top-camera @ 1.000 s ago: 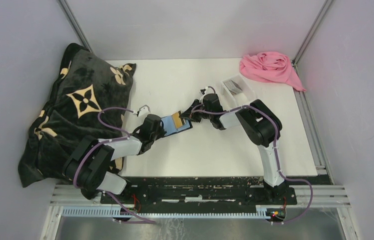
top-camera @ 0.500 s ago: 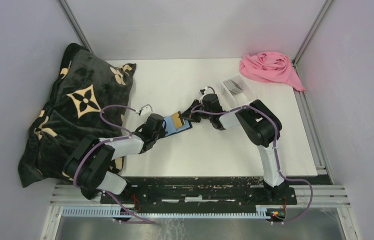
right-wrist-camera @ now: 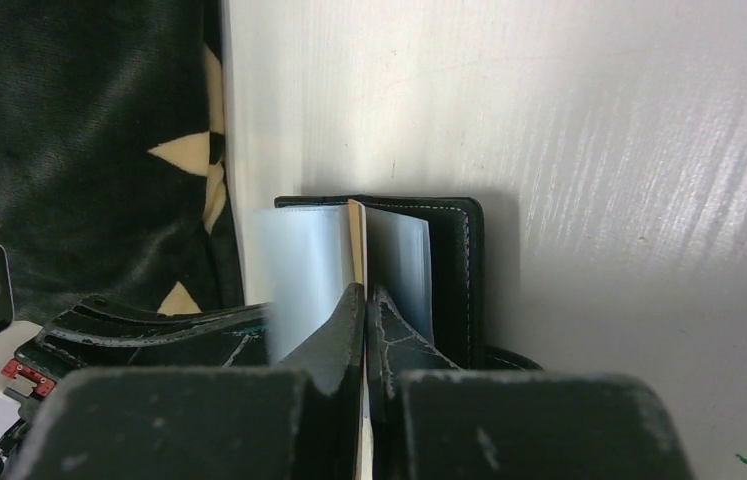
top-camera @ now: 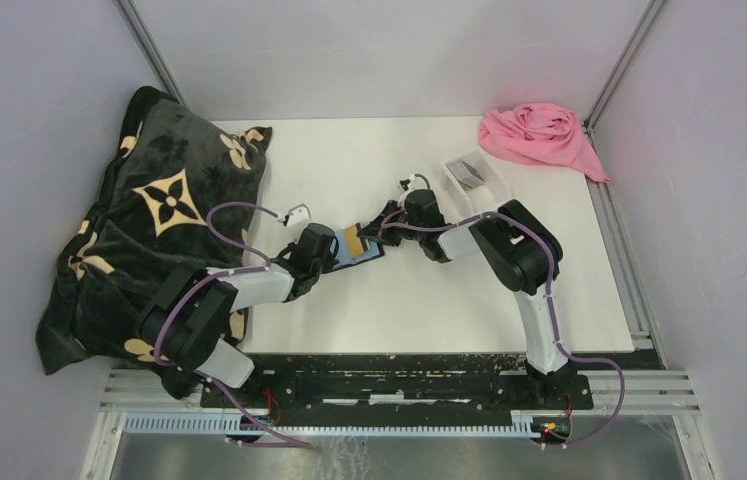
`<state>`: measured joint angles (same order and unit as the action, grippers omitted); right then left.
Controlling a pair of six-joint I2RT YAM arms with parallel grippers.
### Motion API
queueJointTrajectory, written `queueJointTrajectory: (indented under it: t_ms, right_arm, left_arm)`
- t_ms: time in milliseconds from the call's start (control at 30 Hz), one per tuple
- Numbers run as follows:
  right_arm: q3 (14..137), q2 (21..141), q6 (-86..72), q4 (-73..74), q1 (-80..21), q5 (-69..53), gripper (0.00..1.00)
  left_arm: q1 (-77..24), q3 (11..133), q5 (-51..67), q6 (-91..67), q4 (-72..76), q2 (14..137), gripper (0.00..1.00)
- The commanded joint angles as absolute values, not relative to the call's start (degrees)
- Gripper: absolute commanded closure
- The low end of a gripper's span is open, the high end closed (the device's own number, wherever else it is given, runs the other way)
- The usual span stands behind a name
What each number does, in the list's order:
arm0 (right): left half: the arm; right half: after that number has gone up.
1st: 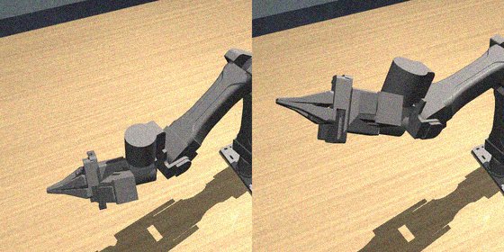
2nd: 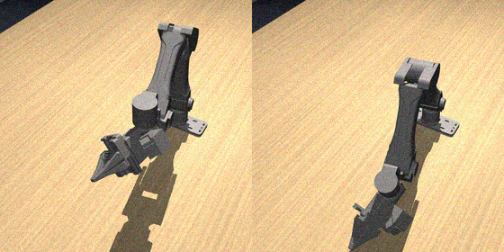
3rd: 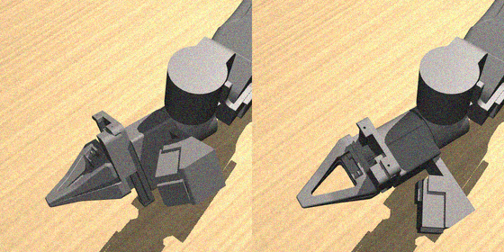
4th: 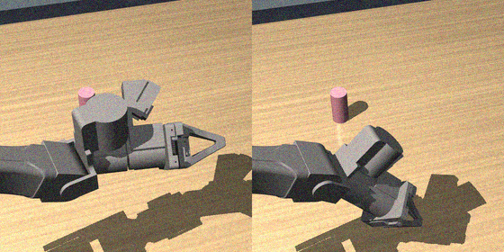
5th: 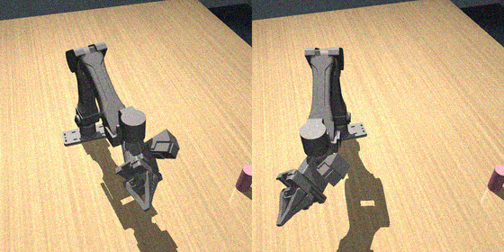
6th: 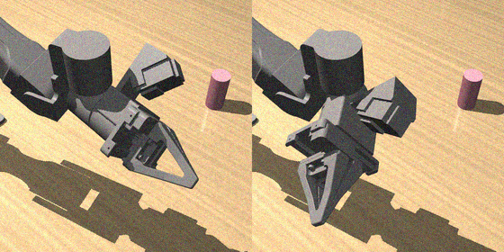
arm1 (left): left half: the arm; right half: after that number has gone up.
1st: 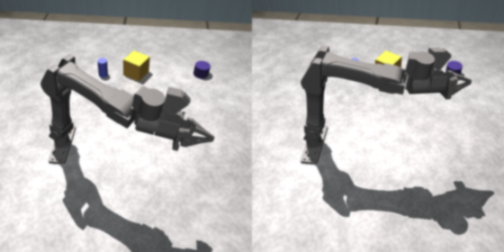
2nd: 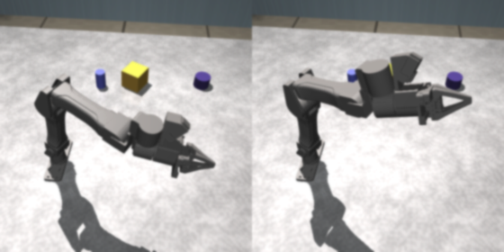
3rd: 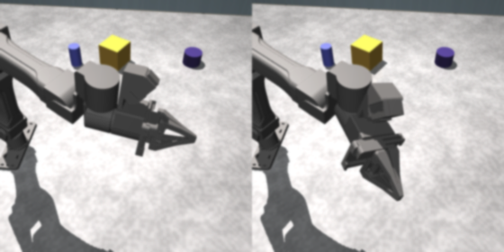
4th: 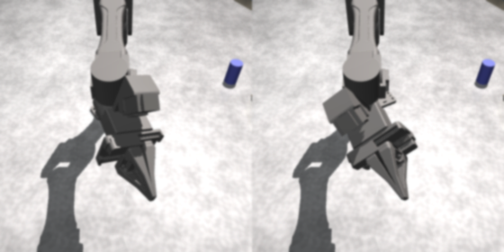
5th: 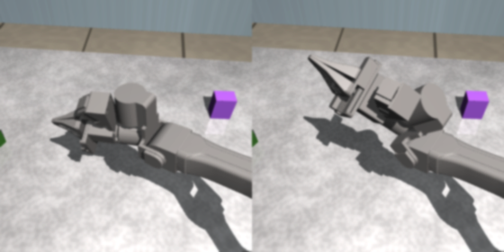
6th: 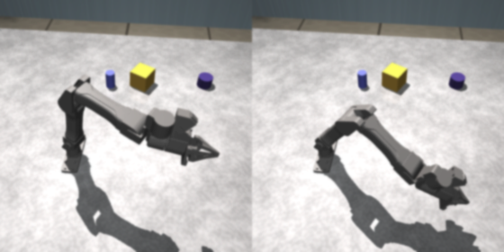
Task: Put the credit cards into the card holder
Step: Insert the credit card into the card holder.
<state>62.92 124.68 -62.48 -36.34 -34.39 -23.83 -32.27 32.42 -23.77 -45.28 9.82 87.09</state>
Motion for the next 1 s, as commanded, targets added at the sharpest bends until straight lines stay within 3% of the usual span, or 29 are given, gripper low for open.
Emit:
queueJointTrajectory:
  t_ms: [0,967]
  right_arm:
    - [61.8,123.3,-61.0,-37.4,-35.4,-25.7,0.99]
    - [63.3,123.9,-58.7,-35.0,-35.5,-24.0,0.99]
  left_arm:
    - [-32.9,31.2,-20.8,-43.6,5.1,91.4,0.97]
    - [-33.4,30.6,-31.6,-45.2,-5.1,76.8,0.87]
